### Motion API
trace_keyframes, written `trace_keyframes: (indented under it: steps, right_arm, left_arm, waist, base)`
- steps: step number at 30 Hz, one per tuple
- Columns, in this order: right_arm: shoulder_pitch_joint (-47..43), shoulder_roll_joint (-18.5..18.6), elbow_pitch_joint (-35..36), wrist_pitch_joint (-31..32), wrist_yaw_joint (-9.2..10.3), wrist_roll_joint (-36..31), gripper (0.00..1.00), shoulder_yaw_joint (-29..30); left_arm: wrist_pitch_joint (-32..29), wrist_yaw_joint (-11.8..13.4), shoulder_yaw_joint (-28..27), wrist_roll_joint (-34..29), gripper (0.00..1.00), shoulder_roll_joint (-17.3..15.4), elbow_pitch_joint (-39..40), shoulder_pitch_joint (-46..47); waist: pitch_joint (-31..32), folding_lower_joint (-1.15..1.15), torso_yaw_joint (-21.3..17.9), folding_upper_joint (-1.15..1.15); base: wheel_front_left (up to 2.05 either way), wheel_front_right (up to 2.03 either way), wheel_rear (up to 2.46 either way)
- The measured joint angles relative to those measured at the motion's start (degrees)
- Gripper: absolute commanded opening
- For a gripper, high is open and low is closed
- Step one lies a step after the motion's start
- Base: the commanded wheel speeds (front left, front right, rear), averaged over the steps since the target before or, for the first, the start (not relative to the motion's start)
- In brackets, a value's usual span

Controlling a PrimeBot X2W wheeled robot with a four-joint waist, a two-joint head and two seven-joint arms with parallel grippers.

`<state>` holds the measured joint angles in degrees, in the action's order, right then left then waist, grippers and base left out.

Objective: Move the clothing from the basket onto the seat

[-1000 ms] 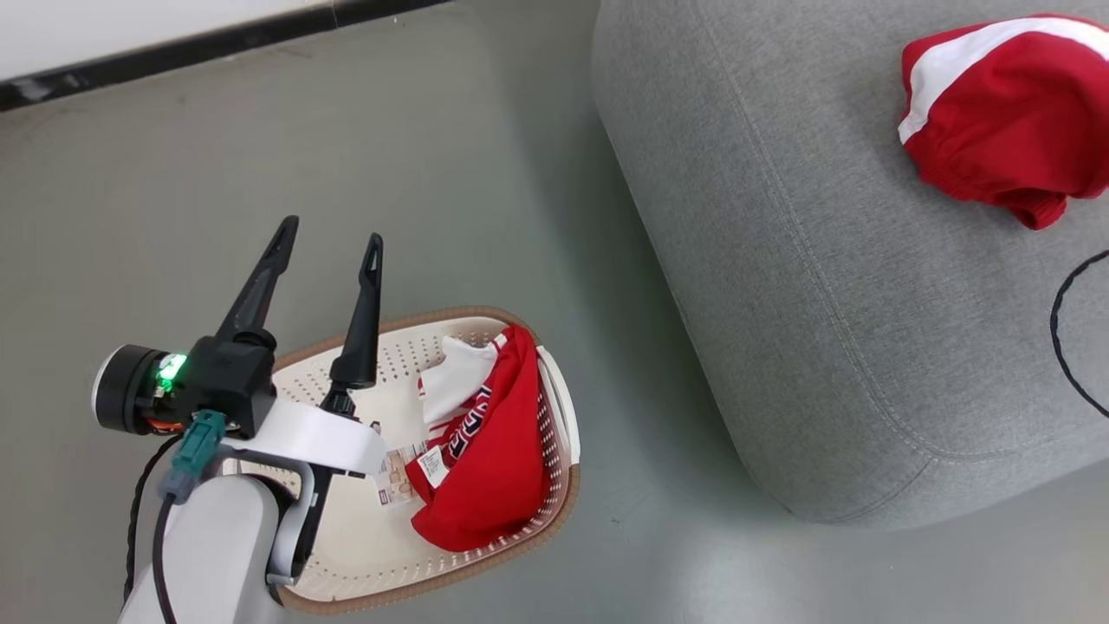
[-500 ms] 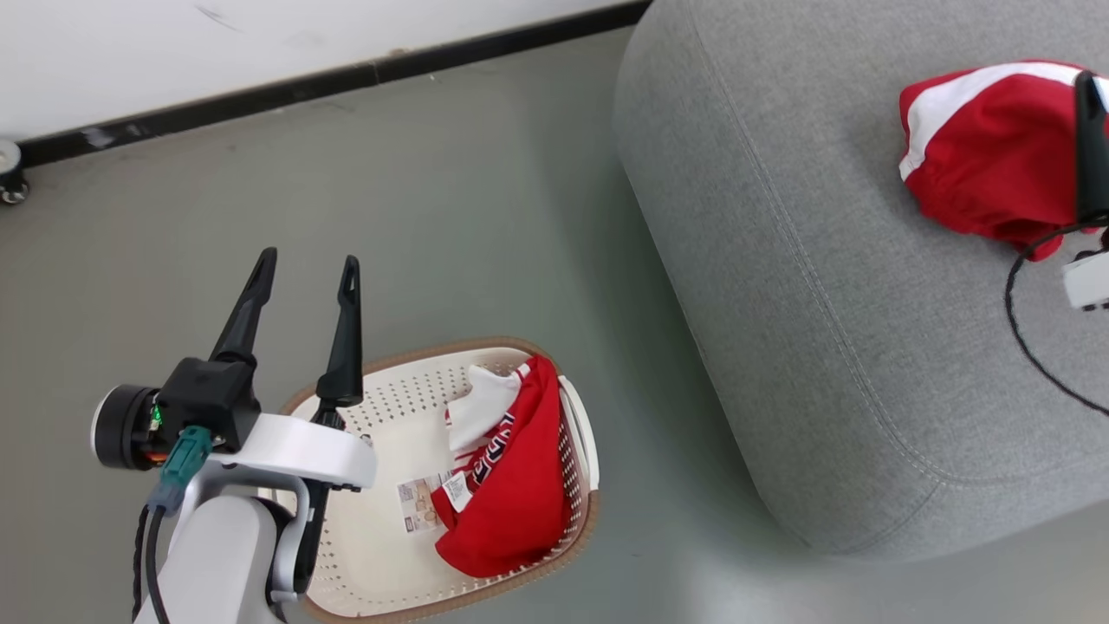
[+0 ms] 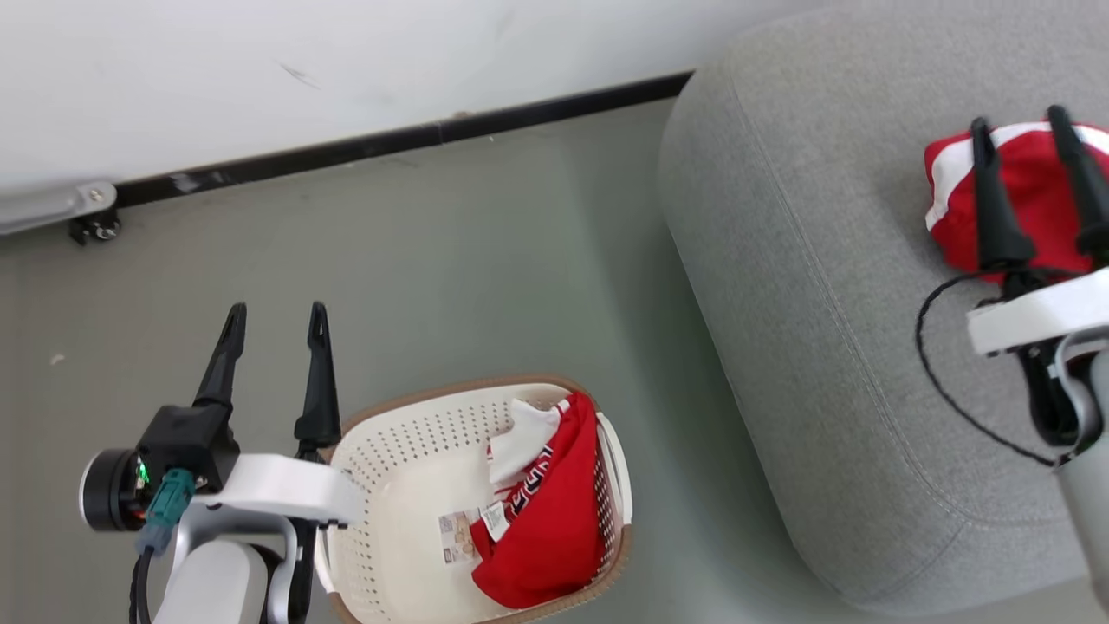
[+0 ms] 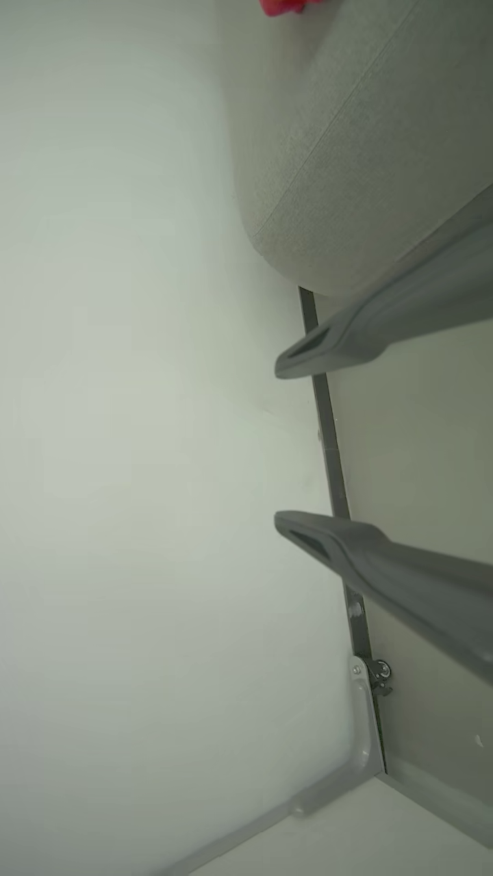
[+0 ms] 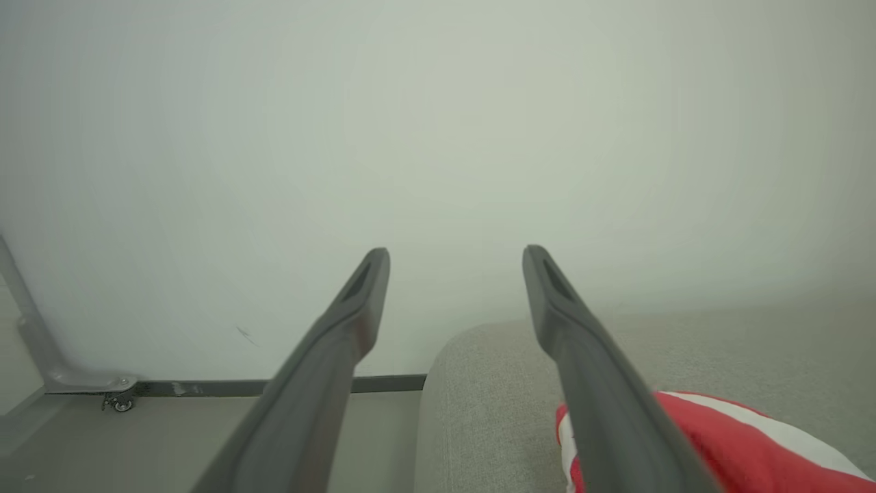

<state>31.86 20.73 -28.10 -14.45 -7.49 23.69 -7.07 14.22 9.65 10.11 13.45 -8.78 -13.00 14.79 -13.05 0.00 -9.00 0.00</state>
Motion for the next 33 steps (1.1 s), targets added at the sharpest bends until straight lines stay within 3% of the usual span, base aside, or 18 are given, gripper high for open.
trace_keyframes:
  steps: [23,33]
  right_arm:
    - [-16.01,-11.88,3.88,0.0,0.0,-7.8,1.0,1.01]
    - [-21.14,-14.3,4.59,0.0,0.0,-11.41,1.0,2.41]
  left_arm:
    - [0.0,0.0,0.66,-1.21,1.0,2.94,-1.6,-6.68]
    - [0.0,-0.08,1.35,-1.57,1.0,3.56,-2.07,-7.83]
  waist:
    - [9.77,0.0,5.01,0.0]
    - [12.94,0.0,5.92,0.0]
  base:
    - [0.0,0.0,0.0]
    - [0.0,0.0,0.0]
